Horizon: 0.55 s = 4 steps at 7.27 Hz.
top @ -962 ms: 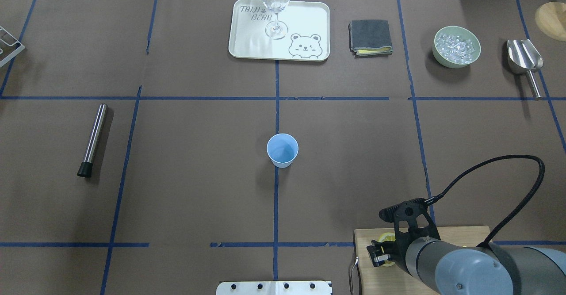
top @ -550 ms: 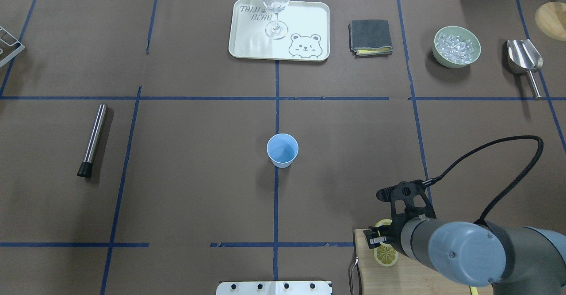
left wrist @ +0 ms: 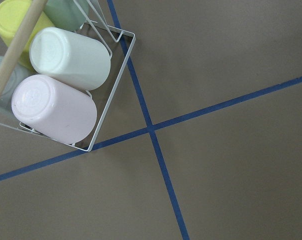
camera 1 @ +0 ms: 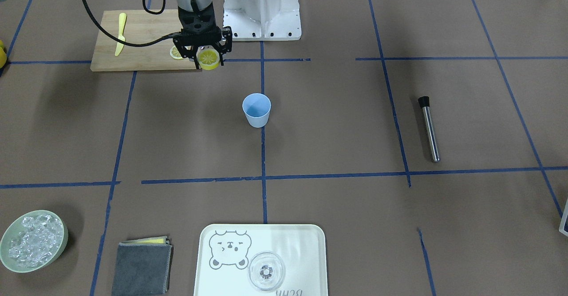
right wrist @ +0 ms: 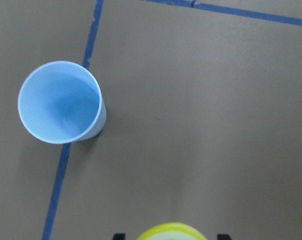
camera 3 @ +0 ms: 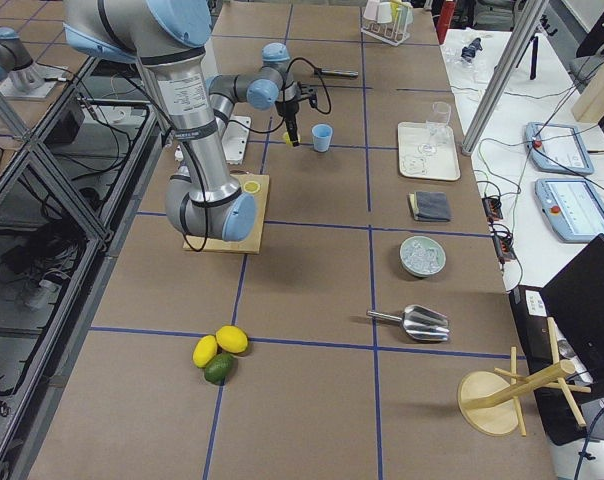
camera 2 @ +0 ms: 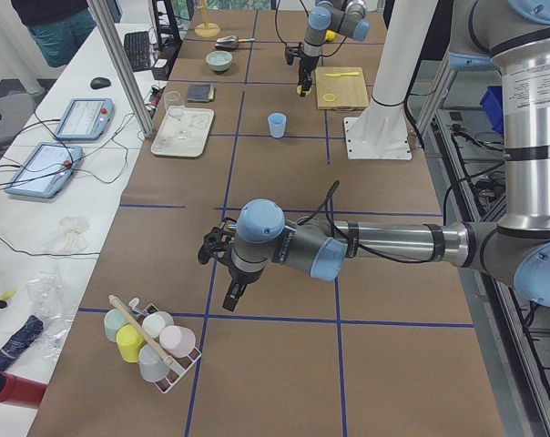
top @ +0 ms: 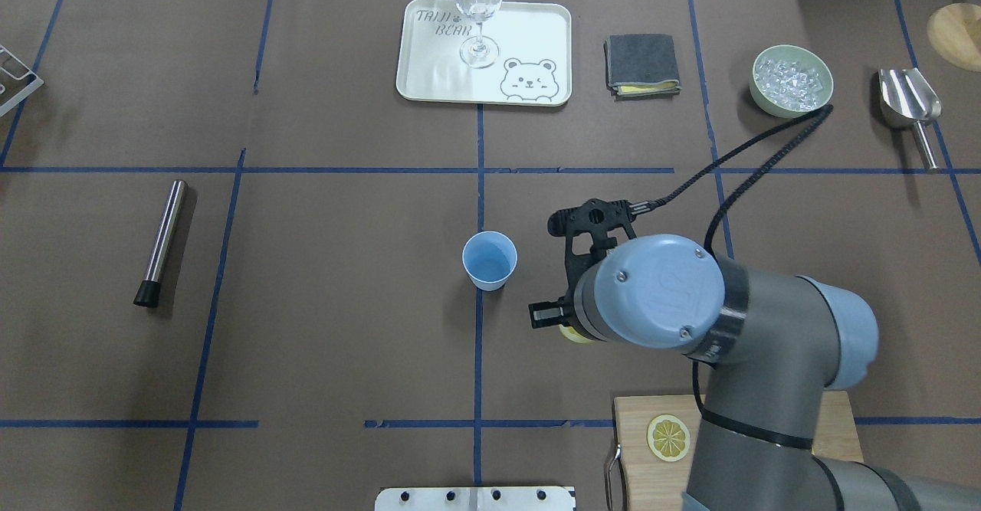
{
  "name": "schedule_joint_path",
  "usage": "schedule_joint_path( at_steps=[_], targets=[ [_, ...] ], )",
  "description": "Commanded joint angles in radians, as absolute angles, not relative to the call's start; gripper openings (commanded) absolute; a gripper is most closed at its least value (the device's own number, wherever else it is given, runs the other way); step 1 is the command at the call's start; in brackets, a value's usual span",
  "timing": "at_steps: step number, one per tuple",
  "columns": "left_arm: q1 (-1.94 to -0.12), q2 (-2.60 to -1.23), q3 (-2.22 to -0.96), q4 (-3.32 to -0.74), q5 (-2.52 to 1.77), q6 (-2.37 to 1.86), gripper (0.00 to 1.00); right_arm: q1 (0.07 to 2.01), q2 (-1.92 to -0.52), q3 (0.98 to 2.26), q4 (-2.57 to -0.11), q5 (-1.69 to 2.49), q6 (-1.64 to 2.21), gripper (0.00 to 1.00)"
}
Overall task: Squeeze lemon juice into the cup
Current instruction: 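Lift the lemon slice and carry it over the blue cup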
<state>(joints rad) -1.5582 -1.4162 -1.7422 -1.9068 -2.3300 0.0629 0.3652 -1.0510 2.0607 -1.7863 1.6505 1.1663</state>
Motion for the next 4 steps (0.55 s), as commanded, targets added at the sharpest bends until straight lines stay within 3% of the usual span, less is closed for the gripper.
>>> schedule_joint_path(
  at_steps=[1,4],
  targets=[
    [-1.559,-1.416,-1.744,-1.907,-2.33,0.063,1.0,0.422,-0.871,1.891,-1.802,1.678,1.166,0.48],
    [-1.56,-1.404,-1.749,-1.907,-2.33,0.063,1.0,0.459,-0.72,1.674,-1.778,1.689,1.155,0.47]
  ],
)
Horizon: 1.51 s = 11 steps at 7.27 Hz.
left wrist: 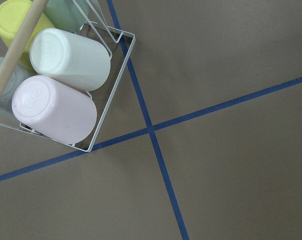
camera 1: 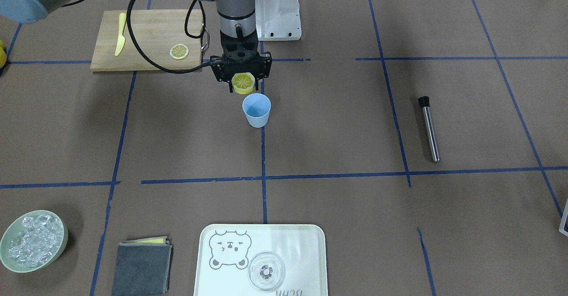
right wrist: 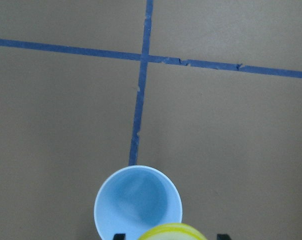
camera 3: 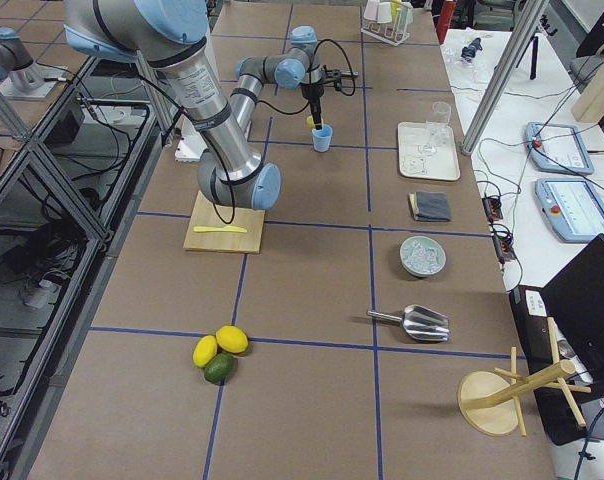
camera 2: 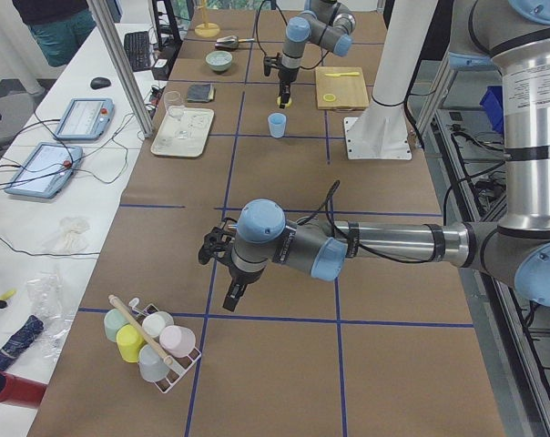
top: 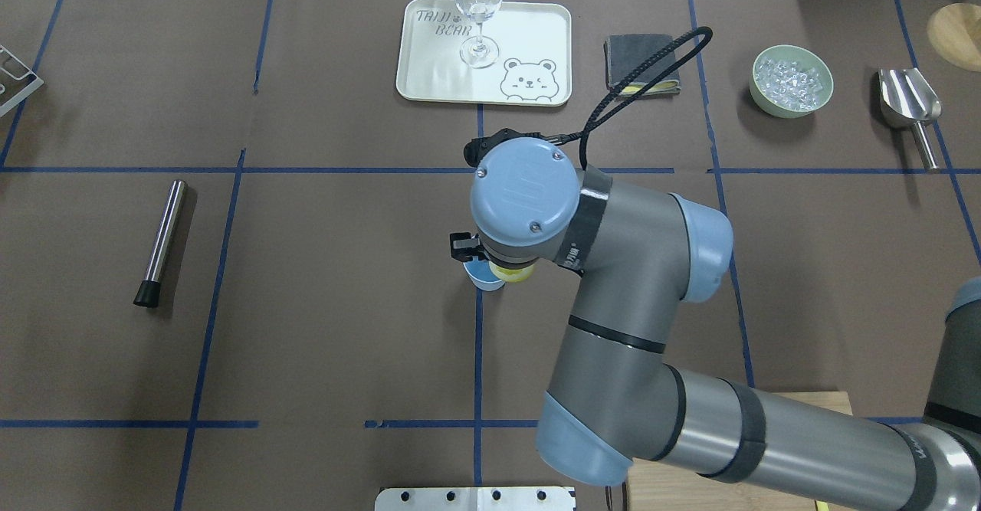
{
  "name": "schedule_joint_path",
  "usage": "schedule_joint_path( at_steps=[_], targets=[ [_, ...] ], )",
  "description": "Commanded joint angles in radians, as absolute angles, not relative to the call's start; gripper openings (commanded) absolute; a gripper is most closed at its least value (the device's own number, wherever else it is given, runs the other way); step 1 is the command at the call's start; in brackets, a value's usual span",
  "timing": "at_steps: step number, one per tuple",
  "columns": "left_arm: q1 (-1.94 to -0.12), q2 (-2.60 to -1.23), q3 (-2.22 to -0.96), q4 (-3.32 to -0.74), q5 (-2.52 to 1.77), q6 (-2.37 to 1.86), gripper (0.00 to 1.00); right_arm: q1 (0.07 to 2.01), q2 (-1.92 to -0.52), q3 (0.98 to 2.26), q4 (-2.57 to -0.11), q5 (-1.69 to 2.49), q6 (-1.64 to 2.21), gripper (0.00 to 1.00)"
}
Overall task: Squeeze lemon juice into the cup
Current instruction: 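Lower the lemon slice into the blue cup and open the right gripper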
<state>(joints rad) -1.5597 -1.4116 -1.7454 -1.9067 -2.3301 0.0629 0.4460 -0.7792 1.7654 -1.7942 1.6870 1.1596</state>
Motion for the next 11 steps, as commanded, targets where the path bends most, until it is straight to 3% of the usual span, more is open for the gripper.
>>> schedule_joint_path(
  at_steps=[1,3,6,8,9,11],
  targets=[
    [-1.56,-1.402,-1.752,-1.907,-2.33,0.063,1.0,0.459,-0.713,1.64,-1.754,1.689,1.154,0.47],
    [-1.56,-1.382,-1.764,-1.908,-2.33,0.063,1.0,0.459,-0.715,1.625,-1.752,1.692,1.151,0.48],
    [-1.56,-1.382,-1.764,-1.908,-2.33,0.063,1.0,0.457,-0.718,1.626,-1.752,1.694,1.149,0.58],
    [-1.56,-1.382,-1.764,-1.908,-2.33,0.063,1.0,0.457,-0.722,1.629,-1.752,1.695,1.149,0.76],
    [-1.56,-1.382,-1.764,-1.908,-2.33,0.063,1.0,0.456,-0.724,1.632,-1.752,1.694,1.149,0.99],
    [-1.562,-1.382,-1.763,-1.908,-2.329,0.063,1.0,0.456,-0.721,1.635,-1.752,1.697,1.147,1.0]
  ],
)
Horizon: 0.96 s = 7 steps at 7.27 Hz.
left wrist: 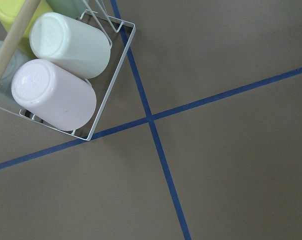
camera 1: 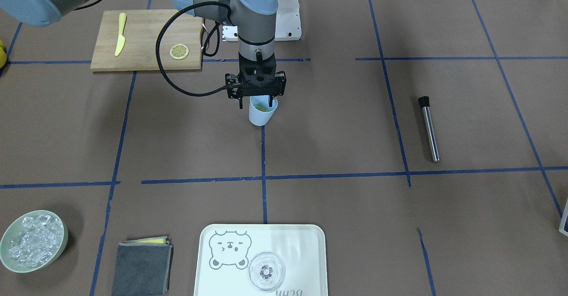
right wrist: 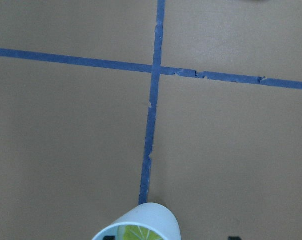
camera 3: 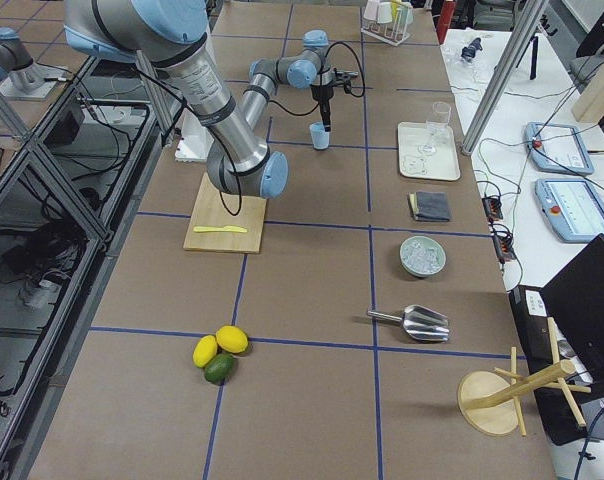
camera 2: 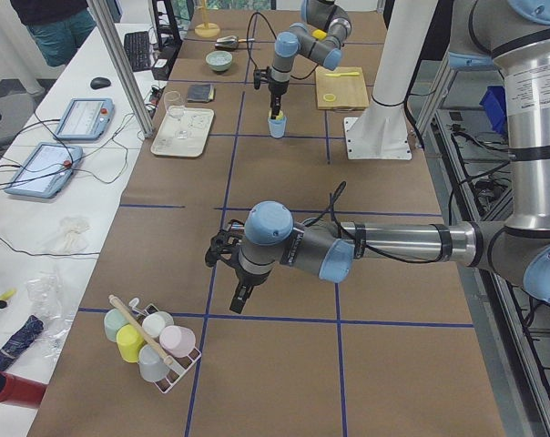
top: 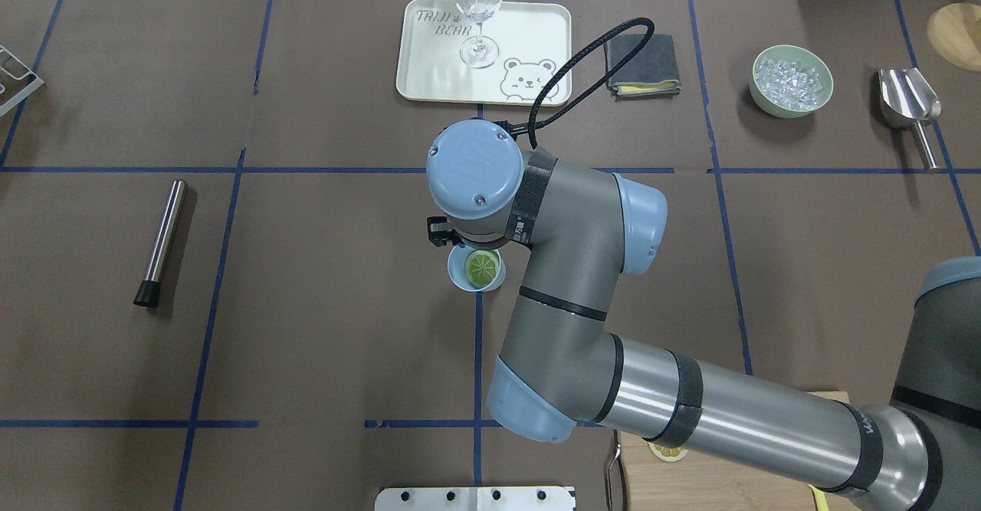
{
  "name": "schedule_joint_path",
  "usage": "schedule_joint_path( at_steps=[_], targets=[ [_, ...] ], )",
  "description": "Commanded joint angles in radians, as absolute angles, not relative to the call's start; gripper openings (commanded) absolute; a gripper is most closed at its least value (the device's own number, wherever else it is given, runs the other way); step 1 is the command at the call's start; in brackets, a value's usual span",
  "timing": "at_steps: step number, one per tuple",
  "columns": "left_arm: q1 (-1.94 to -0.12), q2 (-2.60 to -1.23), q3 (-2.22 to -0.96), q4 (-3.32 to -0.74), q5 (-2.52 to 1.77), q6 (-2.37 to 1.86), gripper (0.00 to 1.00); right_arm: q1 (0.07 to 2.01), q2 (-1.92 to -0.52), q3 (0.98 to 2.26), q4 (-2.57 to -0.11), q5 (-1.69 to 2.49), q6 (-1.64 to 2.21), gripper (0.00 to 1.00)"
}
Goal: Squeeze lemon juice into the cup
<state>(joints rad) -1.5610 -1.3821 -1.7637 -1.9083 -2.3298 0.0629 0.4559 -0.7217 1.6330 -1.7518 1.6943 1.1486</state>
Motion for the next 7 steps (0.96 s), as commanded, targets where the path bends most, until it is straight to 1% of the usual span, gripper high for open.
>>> schedule_joint_path(
  at_steps=[1,2,4,6,7],
  targets=[
    [-1.562,-1.382,-1.761,-1.908,-2.329,0.061,1.0,0.468,-0.724,1.653,-1.752,1.707,1.103,1.0],
    [-1.559,-1.384,-1.747,-1.905,-2.326,0.06,1.0,0.533,-0.744,1.657,-1.752,1.788,1.01,1.0],
    [-1.559,-1.388,-1.759,-1.901,-2.318,0.054,1.0,0.72,-0.826,1.657,-1.74,1.935,0.729,1.0],
    [-1.555,-1.404,-1.767,-1.89,-2.319,0.06,1.0,0.955,-0.941,1.654,-1.73,2.107,0.401,1.0],
    [-1.555,-1.41,-1.778,-1.957,-2.319,0.054,1.0,1.063,-1.016,1.648,-1.73,2.191,0.265,1.0]
  ],
)
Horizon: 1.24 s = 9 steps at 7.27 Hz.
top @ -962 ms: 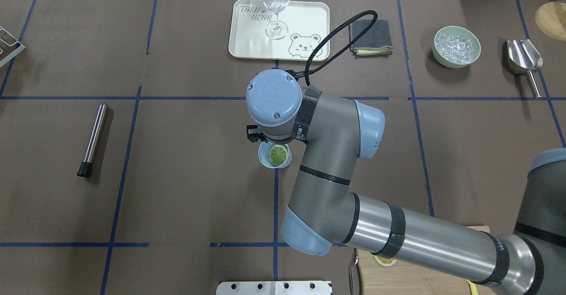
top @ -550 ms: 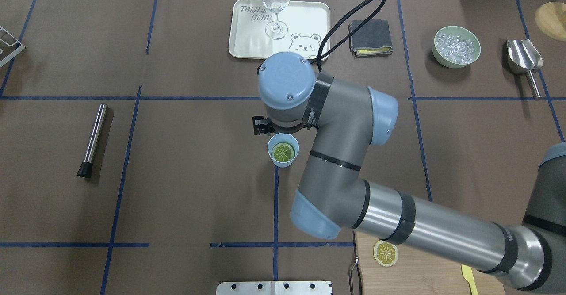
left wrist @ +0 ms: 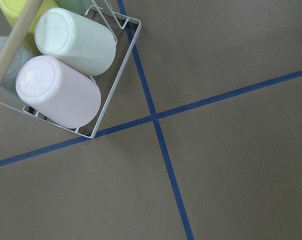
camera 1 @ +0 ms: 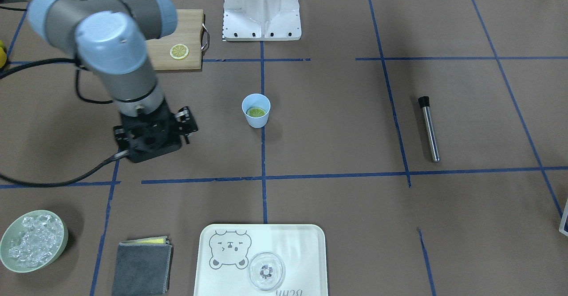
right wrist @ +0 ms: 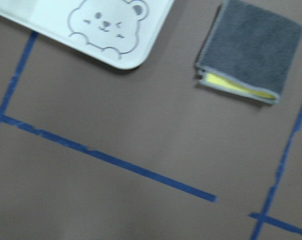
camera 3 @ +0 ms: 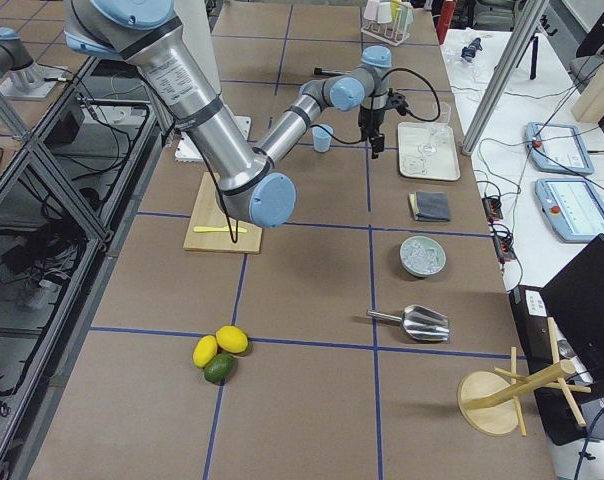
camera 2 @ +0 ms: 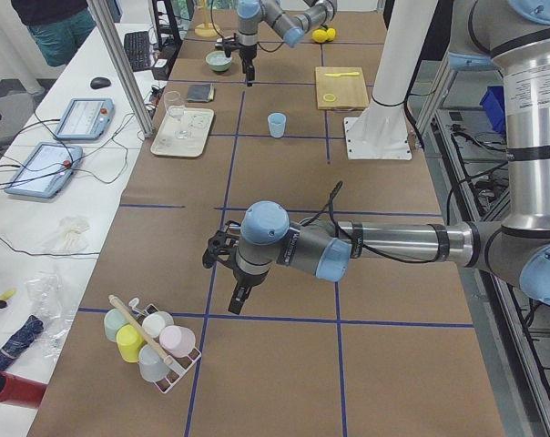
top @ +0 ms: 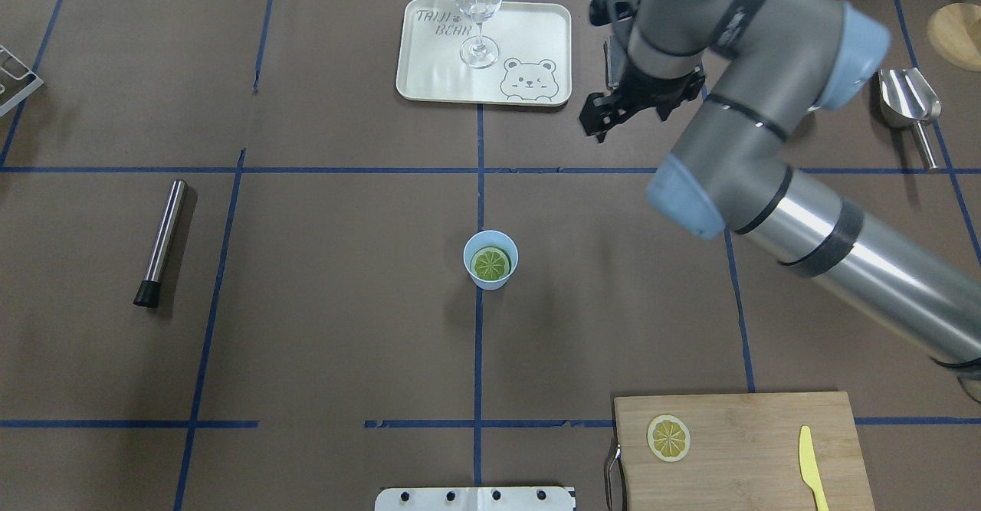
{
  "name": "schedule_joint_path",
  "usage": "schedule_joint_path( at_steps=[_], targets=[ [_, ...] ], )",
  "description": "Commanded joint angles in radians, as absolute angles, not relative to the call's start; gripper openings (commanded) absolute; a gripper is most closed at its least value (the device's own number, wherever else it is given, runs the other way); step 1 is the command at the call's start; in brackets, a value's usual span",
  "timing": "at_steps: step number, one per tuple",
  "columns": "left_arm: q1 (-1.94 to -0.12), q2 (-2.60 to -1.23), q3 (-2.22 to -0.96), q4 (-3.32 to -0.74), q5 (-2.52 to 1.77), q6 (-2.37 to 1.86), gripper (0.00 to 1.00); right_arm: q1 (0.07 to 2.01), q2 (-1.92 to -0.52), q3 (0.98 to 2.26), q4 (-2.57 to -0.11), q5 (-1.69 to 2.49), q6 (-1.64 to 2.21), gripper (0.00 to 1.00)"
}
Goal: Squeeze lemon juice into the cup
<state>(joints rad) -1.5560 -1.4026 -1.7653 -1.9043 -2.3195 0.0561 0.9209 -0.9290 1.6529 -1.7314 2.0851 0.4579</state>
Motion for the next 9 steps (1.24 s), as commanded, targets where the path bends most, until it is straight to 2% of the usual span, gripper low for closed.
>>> schedule_joint_path(
  at_steps=[1,4,6,8,9],
  targets=[
    [-1.551,-1.428,-1.775,-1.959,-2.315,0.058,1.0,1.148,-1.073,1.647,-1.73,2.233,0.164,1.0],
    [-1.551,-1.434,-1.781,-2.072,-2.352,0.026,1.0,1.339,-1.376,1.644,-1.714,2.221,0.043,1.0],
    [-1.499,-1.45,-1.793,-2.074,-2.35,-0.137,1.0,1.501,-1.523,1.649,-1.585,2.262,0.026,1.0],
    [-1.325,-1.456,-1.876,-2.08,-2.263,-0.399,1.0,1.534,-1.555,1.646,-1.578,2.261,-0.011,1.0],
    [-1.254,-1.477,-1.878,-2.08,-2.226,-0.516,0.99,1.532,-1.562,1.646,-1.577,2.252,-0.003,1.0]
  ],
)
